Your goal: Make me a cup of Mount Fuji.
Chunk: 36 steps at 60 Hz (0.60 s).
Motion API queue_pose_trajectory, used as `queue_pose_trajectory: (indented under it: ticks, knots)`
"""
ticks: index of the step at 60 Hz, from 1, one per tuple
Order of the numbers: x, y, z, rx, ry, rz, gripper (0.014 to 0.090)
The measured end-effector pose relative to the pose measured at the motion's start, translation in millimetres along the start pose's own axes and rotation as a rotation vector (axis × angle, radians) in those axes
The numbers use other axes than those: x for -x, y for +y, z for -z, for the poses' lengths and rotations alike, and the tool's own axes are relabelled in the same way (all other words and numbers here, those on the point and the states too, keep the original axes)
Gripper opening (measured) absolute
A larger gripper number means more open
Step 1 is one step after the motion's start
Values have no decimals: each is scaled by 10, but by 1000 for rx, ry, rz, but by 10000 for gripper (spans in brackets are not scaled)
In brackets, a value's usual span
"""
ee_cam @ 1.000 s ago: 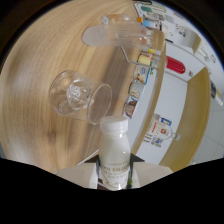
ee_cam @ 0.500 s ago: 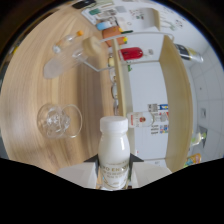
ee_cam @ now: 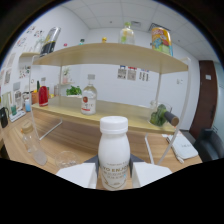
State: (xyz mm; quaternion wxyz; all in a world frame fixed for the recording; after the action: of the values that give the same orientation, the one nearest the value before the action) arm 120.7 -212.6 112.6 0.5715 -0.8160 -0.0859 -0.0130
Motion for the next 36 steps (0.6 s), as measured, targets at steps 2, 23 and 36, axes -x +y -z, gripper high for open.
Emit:
queue_pose_trajectory:
  ticks: [2, 23, 36]
  knots:
    - [-18, 93, -48, 11, 3, -37, 482]
    - [-99, 464, -137, 20, 27, -140, 493]
    - [-104, 589, -39, 81, 57, -162, 523]
